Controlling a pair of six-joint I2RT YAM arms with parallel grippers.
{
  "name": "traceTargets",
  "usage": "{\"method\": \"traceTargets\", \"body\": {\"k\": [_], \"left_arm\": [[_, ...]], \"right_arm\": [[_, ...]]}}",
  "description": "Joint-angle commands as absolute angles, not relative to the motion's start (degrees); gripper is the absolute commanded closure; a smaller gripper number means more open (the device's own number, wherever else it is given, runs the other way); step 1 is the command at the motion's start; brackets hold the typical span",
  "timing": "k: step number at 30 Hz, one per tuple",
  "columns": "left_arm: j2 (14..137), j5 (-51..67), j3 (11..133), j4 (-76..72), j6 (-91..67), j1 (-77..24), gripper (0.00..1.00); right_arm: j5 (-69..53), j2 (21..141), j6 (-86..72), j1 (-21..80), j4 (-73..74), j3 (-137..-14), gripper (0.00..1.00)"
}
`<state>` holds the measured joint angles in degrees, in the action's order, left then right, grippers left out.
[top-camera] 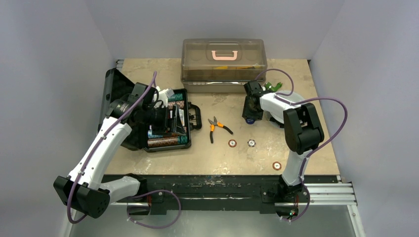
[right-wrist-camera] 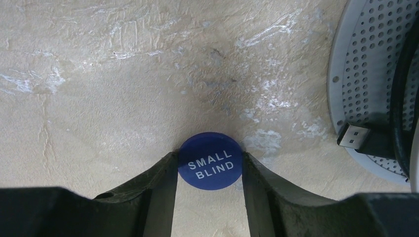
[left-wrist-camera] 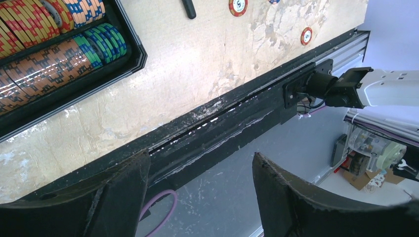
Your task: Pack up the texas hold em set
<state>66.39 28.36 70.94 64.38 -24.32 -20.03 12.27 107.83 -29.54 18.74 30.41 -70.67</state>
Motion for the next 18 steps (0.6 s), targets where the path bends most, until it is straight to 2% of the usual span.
{"method": "traceTargets", "body": {"k": [1, 18], "left_arm": [[66.6, 29.4, 73.2, 63.5, -23.0, -20.3, 0.27], [66.8, 29.6, 73.0, 63.0, -23.5, -20.3, 0.27]], "right_arm": [[11.1, 105.2, -30.6, 19.1, 30.8, -70.3, 0.62], [9.6, 100.4, -31.0, 19.8, 31.4, -70.6, 0.64]]}}
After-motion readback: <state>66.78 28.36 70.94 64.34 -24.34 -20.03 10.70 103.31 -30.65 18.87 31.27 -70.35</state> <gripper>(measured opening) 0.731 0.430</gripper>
